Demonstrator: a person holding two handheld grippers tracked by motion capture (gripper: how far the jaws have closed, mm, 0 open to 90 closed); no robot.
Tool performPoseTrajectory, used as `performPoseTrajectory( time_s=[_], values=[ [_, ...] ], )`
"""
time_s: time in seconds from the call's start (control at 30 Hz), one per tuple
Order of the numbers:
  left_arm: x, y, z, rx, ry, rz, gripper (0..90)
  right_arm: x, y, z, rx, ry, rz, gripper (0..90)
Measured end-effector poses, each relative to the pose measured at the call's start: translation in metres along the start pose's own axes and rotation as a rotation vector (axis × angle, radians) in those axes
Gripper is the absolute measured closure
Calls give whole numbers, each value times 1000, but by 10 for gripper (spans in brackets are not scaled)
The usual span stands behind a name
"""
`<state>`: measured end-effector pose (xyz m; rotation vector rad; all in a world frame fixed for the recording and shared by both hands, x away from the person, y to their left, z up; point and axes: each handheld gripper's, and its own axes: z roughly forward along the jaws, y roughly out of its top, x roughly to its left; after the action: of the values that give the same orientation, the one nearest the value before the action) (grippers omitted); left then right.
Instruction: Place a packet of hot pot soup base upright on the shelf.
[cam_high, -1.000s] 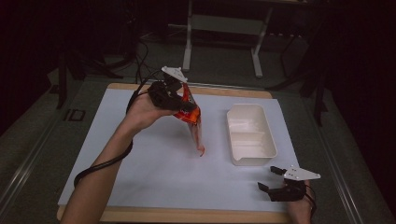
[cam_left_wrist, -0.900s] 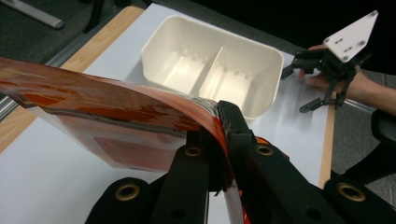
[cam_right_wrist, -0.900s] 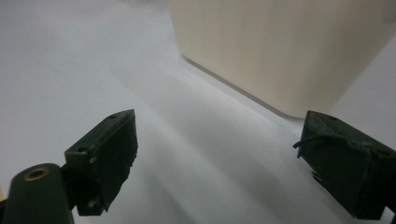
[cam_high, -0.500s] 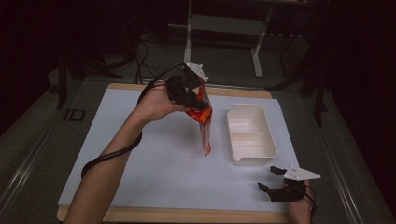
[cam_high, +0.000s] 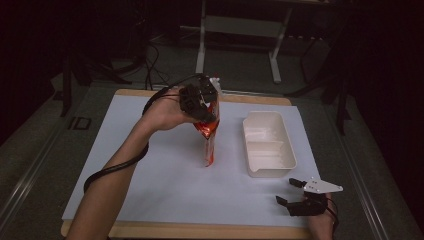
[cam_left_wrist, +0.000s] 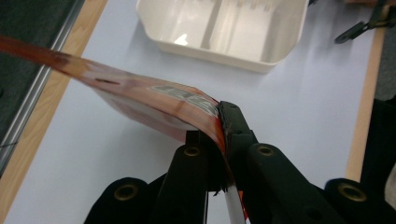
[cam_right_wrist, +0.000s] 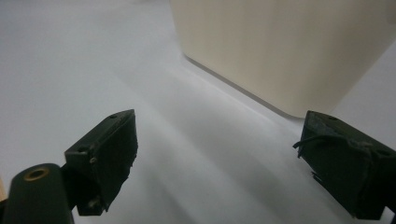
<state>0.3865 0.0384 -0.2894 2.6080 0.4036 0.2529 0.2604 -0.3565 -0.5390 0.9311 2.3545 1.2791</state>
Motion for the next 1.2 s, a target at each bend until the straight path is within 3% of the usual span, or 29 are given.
performPoseTrajectory(
  time_s=[0.17, 0.27, 0.3, 0.33, 0.4, 0.47, 0.6, 0.63, 0.7, 0.73, 0.77, 0.8, 1.0, 1.03, 1.2],
  values=[
    [-4, 0, 1, 60, 70, 29, 898, 0, 0, 0, 0, 1, 1, 115],
    [-4, -1, 1, 83, 138, 26, 899, 0, 0, 0, -3, -1, 0, 115],
    [-4, -1, 1, 83, 138, 26, 900, 0, 0, 0, -1, 0, 0, 115],
    [-3, -3, -1, 71, 191, 17, 900, 0, 0, 0, -1, 1, 0, 115],
    [-1, -6, -3, 27, 206, -11, 900, 0, 0, 0, -1, 1, 0, 115],
    [1, -9, -4, -14, 171, -34, 900, 0, 0, 0, -1, 1, -1, 115],
    [1, -13, -1, -47, 149, -76, 900, 0, 0, 0, -1, 1, -1, 115],
    [2, -17, 1, -92, 103, -87, 900, 0, 0, 0, -1, 0, -1, 115],
    [1, -21, 0, -152, 58, -101, 900, 0, 0, 0, -2, -1, -1, 115],
    [1, -21, 0, -152, 58, -101, 900, 0, 0, 0, -3, 0, 0, 115],
    [0, -22, -1, -201, 36, -116, 900, 0, 0, 0, -1, 1, 2, 115],
    [-1, -22, -3, -220, 25, -119, 900, 0, 0, 0, -1, 1, 0, 115],
    [-4, -18, -6, -271, 16, -144, 900, 0, 0, 0, 0, 1, 0, 116],
    [-2, -16, -8, -294, -10, -181, 900, 0, 0, 0, -1, 1, -1, 115],
    [1, -11, -12, -348, -33, -217, 900, 0, 0, 0, 1, 3, -1, 116]
  ],
)
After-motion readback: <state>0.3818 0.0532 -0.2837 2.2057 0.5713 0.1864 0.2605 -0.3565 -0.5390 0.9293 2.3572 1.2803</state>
